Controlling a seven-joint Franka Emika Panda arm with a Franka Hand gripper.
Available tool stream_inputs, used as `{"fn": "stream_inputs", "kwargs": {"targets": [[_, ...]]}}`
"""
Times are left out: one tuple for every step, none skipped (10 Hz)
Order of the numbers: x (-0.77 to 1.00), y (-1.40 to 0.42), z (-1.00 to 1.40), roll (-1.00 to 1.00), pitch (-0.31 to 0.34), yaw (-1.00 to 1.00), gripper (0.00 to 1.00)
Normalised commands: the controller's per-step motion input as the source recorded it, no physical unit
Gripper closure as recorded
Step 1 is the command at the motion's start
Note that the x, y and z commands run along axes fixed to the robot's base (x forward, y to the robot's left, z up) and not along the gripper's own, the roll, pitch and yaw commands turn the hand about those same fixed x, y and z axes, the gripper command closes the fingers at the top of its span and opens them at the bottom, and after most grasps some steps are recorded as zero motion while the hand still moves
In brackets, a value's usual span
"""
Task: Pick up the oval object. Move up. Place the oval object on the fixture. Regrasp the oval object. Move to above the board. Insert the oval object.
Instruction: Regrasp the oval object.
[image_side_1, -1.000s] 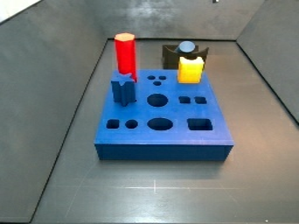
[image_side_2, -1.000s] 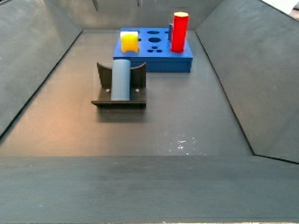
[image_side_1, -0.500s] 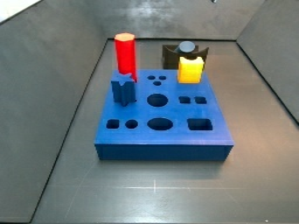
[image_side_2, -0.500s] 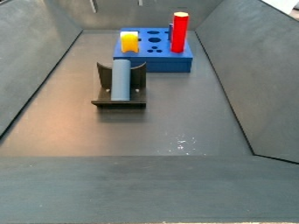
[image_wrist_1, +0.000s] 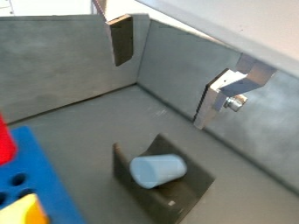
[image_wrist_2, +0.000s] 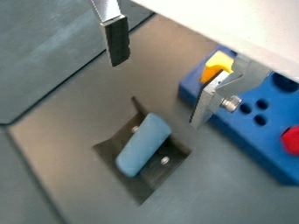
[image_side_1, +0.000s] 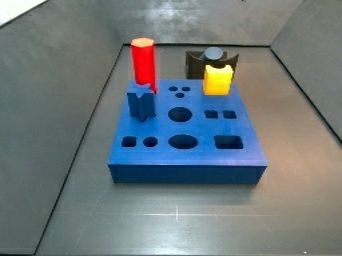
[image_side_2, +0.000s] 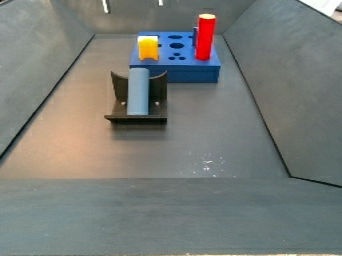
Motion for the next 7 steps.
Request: {"fn": "stream_inputs", "kwargs": {"targets": [[0.01, -0.02, 0.01, 1.00, -0.012, 0.01, 0.00], [0.02, -0.02, 0.00, 1.00, -0.007, 0.01, 0.00], [0.03, -0.02, -0.01, 1.00, 0.011, 0.02, 0.00], [0.04, -0.03, 0.00, 1.00, 0.019, 0.02, 0.00], [0.06, -0.03, -0.01, 1.00, 0.052, 0.03, 0.00], [0.07, -0.03, -0.01, 1.00, 0.069, 0.03, 0.00], [0.08, -0.03, -0.01, 1.00, 0.103, 0.05, 0.00]]}}
